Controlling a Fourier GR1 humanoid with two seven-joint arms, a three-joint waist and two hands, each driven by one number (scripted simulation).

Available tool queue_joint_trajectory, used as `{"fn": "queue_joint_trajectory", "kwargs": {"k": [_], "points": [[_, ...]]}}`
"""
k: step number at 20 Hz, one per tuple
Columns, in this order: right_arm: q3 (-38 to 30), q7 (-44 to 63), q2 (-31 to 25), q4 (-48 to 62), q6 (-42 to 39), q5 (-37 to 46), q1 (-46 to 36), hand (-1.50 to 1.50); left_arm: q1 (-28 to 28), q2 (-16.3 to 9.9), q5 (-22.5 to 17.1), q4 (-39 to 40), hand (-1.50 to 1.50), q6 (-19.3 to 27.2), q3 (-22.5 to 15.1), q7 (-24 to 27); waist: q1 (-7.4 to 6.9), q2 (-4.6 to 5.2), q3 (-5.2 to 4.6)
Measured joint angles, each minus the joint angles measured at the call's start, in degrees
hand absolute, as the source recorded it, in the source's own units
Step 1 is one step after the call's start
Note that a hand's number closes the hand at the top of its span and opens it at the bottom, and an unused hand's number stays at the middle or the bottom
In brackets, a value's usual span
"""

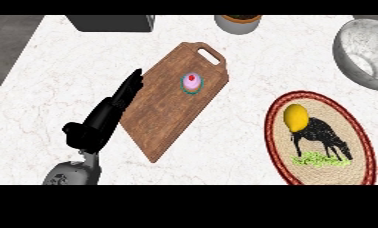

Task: Pick the bell pepper from the placemat and place it in the bowl

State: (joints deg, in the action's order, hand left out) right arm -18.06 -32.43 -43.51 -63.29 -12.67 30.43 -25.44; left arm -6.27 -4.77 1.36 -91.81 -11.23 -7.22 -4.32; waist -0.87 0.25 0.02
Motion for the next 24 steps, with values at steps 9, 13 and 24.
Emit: {"fn": "queue_joint_trajectory", "kwargs": {"k": [9, 13, 24], "points": [[-0.4, -8.0, -1.2, 24.2, 15.5, 8.4, -12.3, 1.50, -1.0, 1.3, 0.9, 0.9, 0.00, 0.1, -1.2, 0.1, -1.42, 0.48, 0.08], [3.4, -6.1, -2.7, 32.1, 12.1, 13.1, -15.6, 1.50, -2.7, 1.5, 0.4, 1.3, 0.00, -0.5, -1.0, -0.6, -2.45, 0.95, 0.10], [2.6, -13.4, -3.1, 47.3, 3.6, 12.9, -23.0, -1.50, -2.2, 1.2, 0.6, 0.6, 0.00, -1.1, -1.2, 0.1, -3.20, 1.30, 0.29]]}}
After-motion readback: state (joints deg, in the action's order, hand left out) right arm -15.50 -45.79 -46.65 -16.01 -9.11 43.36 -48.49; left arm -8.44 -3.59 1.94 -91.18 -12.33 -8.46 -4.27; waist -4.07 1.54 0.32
